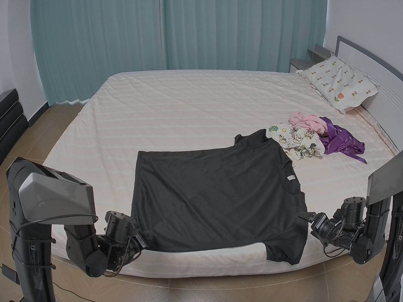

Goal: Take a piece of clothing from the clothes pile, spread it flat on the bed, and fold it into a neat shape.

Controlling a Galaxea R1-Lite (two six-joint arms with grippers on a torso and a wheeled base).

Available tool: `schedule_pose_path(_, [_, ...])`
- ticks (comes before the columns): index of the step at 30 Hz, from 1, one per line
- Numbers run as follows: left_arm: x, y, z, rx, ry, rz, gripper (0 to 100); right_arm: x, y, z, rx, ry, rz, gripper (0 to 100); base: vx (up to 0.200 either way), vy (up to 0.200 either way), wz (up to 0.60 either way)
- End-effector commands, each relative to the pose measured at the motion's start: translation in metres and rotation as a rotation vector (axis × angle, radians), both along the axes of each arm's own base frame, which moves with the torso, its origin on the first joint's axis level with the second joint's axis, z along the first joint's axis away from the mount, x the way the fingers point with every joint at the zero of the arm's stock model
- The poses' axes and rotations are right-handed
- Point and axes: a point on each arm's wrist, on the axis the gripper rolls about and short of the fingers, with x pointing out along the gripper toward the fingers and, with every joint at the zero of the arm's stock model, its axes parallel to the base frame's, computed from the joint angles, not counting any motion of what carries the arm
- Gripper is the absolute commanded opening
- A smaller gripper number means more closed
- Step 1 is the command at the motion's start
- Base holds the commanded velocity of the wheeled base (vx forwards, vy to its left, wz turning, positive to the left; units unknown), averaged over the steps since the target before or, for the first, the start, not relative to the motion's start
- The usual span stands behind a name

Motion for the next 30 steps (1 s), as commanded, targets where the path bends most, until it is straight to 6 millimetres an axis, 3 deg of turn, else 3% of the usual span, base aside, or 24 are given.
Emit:
schedule_pose_path(1, [0.012, -0.005, -0.020, 0.050, 0.014, 0.002, 100, 0.000, 0.000, 0.000, 0.002, -0.006, 0.004, 100, 0.000, 0.000, 0.00])
schedule_pose_path(9, [0.014, -0.005, -0.023, 0.073, 0.013, 0.000, 100, 0.000, 0.002, -0.002, -0.001, -0.001, 0.012, 100, 0.000, 0.000, 0.00])
schedule_pose_path(10, [0.015, -0.003, -0.022, 0.074, 0.013, 0.006, 0, -0.001, 0.002, -0.002, -0.003, 0.002, 0.013, 100, 0.000, 0.000, 0.00])
schedule_pose_path(15, [0.012, 0.004, -0.023, 0.084, 0.029, 0.029, 0, -0.002, 0.002, -0.003, -0.008, 0.011, 0.014, 100, 0.000, 0.000, 0.00])
schedule_pose_path(22, [-0.004, 0.011, -0.024, 0.095, 0.069, 0.037, 0, -0.011, -0.002, -0.018, -0.179, 0.048, 0.129, 100, 0.000, 0.000, 0.00])
schedule_pose_path(30, [0.003, 0.017, -0.020, 0.062, 0.013, 0.069, 0, 0.007, -0.001, -0.038, -0.245, 0.026, 0.185, 100, 0.000, 0.000, 0.00])
